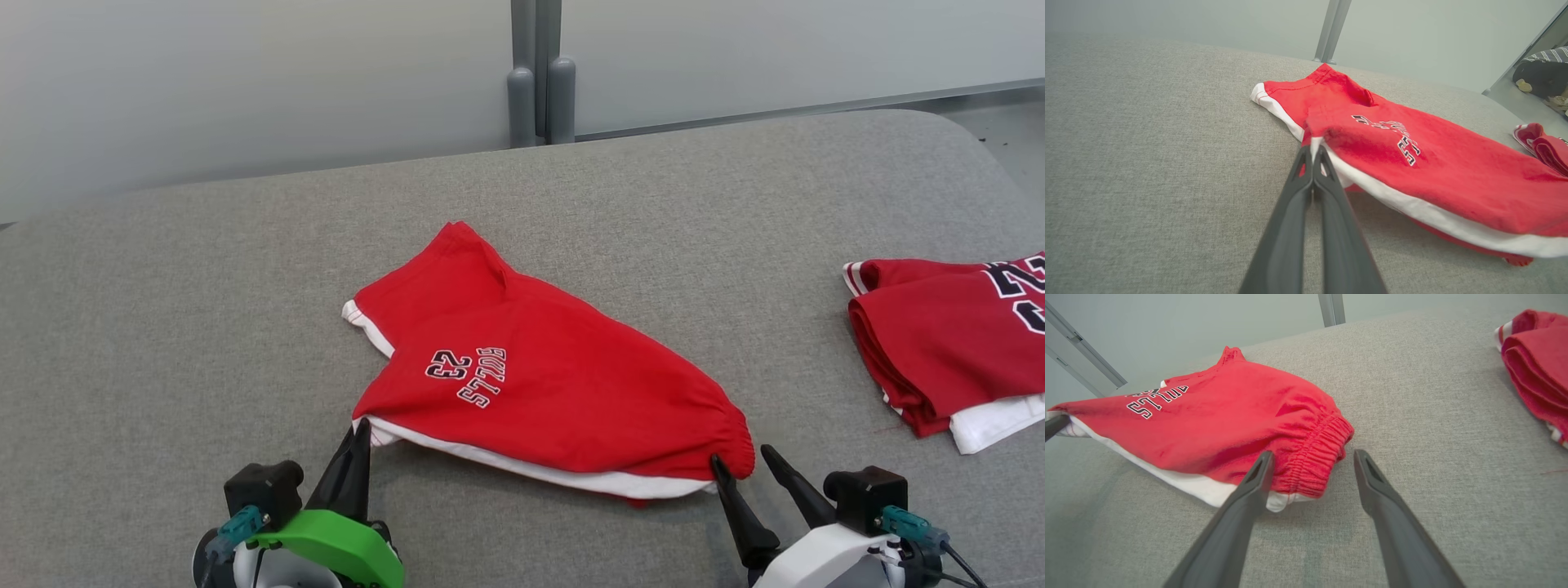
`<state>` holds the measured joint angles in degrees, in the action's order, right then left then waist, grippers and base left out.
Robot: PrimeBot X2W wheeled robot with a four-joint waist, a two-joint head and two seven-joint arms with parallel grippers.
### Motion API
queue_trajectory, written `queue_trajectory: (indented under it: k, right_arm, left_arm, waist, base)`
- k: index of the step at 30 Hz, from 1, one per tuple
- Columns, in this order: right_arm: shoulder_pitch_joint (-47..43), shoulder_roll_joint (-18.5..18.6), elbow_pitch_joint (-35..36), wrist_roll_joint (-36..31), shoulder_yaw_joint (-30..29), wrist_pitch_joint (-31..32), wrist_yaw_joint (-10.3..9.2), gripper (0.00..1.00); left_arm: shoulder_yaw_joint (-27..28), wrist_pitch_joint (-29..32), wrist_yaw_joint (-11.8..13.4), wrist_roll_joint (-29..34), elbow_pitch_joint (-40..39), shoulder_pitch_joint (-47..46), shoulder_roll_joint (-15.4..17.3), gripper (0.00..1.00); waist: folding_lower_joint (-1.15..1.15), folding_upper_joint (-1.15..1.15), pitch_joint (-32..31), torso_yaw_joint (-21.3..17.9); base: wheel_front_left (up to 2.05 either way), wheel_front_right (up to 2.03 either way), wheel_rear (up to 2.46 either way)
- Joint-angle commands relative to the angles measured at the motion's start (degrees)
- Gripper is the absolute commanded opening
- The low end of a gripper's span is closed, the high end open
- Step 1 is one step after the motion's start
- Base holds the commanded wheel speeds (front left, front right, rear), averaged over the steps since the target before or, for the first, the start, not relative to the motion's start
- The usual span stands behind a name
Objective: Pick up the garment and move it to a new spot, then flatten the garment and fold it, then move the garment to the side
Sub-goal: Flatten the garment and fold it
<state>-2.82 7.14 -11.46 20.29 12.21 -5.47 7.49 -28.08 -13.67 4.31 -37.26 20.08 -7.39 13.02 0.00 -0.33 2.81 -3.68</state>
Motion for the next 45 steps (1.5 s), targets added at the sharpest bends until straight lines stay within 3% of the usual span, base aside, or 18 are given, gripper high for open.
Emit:
queue_trajectory:
  k: [1,16,17,18,19,21,25,26,27,28,37,45]
  right_arm:
    - [-0.1,0.0,-0.3,0.1,0.4,-0.3,0.0,1.0]
    - [1.8,2.5,-2.2,-1.8,7.5,0.7,0.0,1.0]
    - [1.9,2.7,-2.2,-2.1,8.0,0.8,0.0,0.94]
    - [2.0,3.1,-2.4,-2.5,8.6,1.2,0.0,0.78]
    - [2.0,3.1,-2.4,-2.5,8.6,1.2,0.0,0.78]
    - [2.1,3.7,-2.5,-3.0,9.5,1.7,0.0,0.5]
    - [2.6,4.5,-2.3,-3.5,10.4,2.0,0.0,0.3]
    - [2.9,4.7,-2.2,-4.0,10.5,2.1,0.0,0.21]
    - [3.0,4.9,-2.1,-4.3,10.4,1.9,0.0,0.03]
    - [3.2,5.1,-1.9,-4.6,10.3,1.6,0.0,0.0]
    - [6.2,4.5,3.2,-5.0,6.8,-1.3,0.0,0.0]
    - [10.0,7.3,9.2,-5.2,4.7,1.1,0.0,0.0]
  left_arm:
    - [0.1,-0.3,0.3,-0.3,0.0,-0.6,0.3,0.0]
    - [0.1,-0.5,0.6,-0.7,0.0,-1.0,0.3,0.0]
    - [0.1,-0.5,0.6,-0.7,0.0,-1.1,0.2,0.0]
    - [0.1,-0.5,0.6,-0.8,0.0,-1.1,0.2,0.0]
    - [0.1,-0.5,0.6,-0.8,0.0,-1.1,0.2,0.0]
    - [0.2,-0.6,0.6,-0.9,0.1,-1.1,0.2,0.0]
    - [0.4,-0.7,0.6,-1.0,0.0,-1.2,0.2,0.0]
    - [0.5,-0.8,0.6,-1.0,0.0,-1.3,0.2,0.0]
    - [0.7,-0.8,0.6,-1.0,-0.1,-1.3,0.2,0.0]
    - [0.8,-0.9,0.6,-1.0,-0.1,-1.4,0.2,0.0]
    - [2.6,-1.3,0.8,-0.5,-2.0,-1.8,0.6,0.0]
    - [5.9,-1.5,0.5,0.4,-9.4,-1.4,0.0,0.0]
  waist:
    - [0.0,0.33,0.1,0.0]
    - [0.0,0.33,0.3,1.0]
    - [0.0,0.33,0.3,1.0]
    - [0.0,0.33,0.3,1.0]
    - [0.0,0.33,0.3,1.0]
    - [0.0,0.33,0.3,0.9]
    - [0.0,0.33,0.5,0.8]
    - [0.0,0.33,0.6,0.8]
    - [0.0,0.33,0.6,0.8]
    - [0.0,0.33,0.7,0.8]
    - [0.0,0.33,0.2,0.6]
    - [0.0,0.33,-2.2,0.9]
  base:
    - [0.0,0.0,0.0]
    - [0.0,0.0,0.0]
    - [0.0,0.0,0.0]
    - [0.0,0.0,0.0]
    - [0.0,0.0,0.0]
    - [0.0,0.0,0.0]
    - [0.0,0.0,0.0]
    - [0.0,0.0,0.0]
    - [0.0,0.0,0.0]
    - [0.0,0.0,0.0]
    - [0.0,0.0,0.0]
    - [0.0,0.0,0.0]
